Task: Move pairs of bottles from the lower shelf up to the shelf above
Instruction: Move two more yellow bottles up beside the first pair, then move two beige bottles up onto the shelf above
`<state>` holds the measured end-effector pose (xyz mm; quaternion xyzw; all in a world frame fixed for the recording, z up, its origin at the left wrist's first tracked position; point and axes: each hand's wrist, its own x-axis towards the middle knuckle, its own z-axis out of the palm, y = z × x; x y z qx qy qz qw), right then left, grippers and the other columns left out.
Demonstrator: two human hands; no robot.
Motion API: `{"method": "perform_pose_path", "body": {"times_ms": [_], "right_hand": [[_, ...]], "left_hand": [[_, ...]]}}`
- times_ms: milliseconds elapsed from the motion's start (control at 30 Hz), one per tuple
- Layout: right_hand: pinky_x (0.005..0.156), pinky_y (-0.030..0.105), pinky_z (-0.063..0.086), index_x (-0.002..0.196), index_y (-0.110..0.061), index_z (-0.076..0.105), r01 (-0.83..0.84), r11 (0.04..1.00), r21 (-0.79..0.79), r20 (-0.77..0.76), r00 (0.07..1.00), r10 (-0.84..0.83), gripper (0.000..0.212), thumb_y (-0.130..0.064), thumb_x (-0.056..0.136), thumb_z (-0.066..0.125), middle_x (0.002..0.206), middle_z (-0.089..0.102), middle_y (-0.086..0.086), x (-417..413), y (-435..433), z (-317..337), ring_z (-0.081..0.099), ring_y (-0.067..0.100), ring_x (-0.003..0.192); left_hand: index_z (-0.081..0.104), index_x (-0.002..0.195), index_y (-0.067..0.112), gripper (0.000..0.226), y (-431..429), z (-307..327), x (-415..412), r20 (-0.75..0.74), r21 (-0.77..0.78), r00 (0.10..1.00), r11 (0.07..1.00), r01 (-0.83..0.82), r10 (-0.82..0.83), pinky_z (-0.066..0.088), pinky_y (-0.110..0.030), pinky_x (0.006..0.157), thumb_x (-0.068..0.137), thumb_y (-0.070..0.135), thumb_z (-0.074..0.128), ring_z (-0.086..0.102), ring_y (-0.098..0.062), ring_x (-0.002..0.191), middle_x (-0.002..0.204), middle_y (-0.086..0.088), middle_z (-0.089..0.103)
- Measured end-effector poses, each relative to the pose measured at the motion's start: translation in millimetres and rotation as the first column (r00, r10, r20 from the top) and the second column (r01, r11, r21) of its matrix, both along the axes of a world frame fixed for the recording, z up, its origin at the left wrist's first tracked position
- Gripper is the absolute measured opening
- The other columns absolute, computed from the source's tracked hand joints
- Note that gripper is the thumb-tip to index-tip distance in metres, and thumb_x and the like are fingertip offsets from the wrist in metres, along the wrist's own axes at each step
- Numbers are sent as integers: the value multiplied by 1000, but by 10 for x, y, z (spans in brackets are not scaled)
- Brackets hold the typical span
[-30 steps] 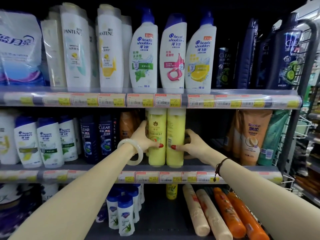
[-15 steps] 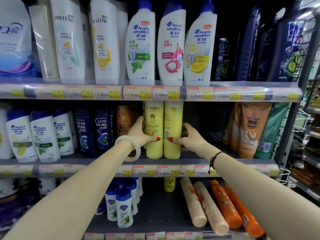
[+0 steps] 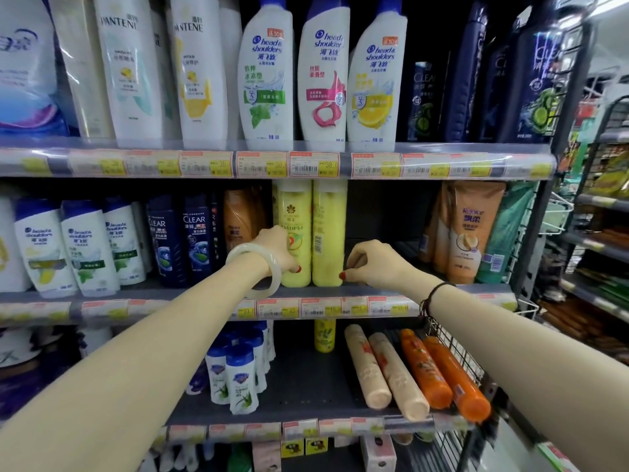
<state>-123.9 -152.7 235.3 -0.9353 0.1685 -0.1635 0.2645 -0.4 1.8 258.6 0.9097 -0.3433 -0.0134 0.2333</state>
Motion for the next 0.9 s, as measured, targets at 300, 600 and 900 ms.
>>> {"method": "perform_pose_path", "body": {"times_ms": [300,600,900], "right_hand": [[63,27,55,107,-6,66,-50,995,-87,-487,874,1,32,-24,81,70,91,72,11,-309,78,-165,66,17,73],[79,38,51,88,-17,52,-29,988,-149,-636,768,-73,23,-28,79,70,93,63,7,-624,-114,-917,59,24,85],[95,40,35,51,-22,37,19,978,-209,-616,774,-146,43,-34,77,69,58,37,-5,-607,-672,-1496,41,19,82]], "left_hand": [[64,111,13,40,-269,-260,-468,-176,278,929,888,365,-326,56,-34,79,74,23,73,65,-23,92,101,-4,65],[64,105,15,41,-691,-1259,-571,-285,351,899,837,420,-331,56,-42,85,69,29,78,66,-26,94,105,-8,68],[57,93,16,34,-1127,-1737,-422,-341,334,900,860,387,-272,53,-37,77,68,29,77,63,-26,93,106,-8,63]]}}
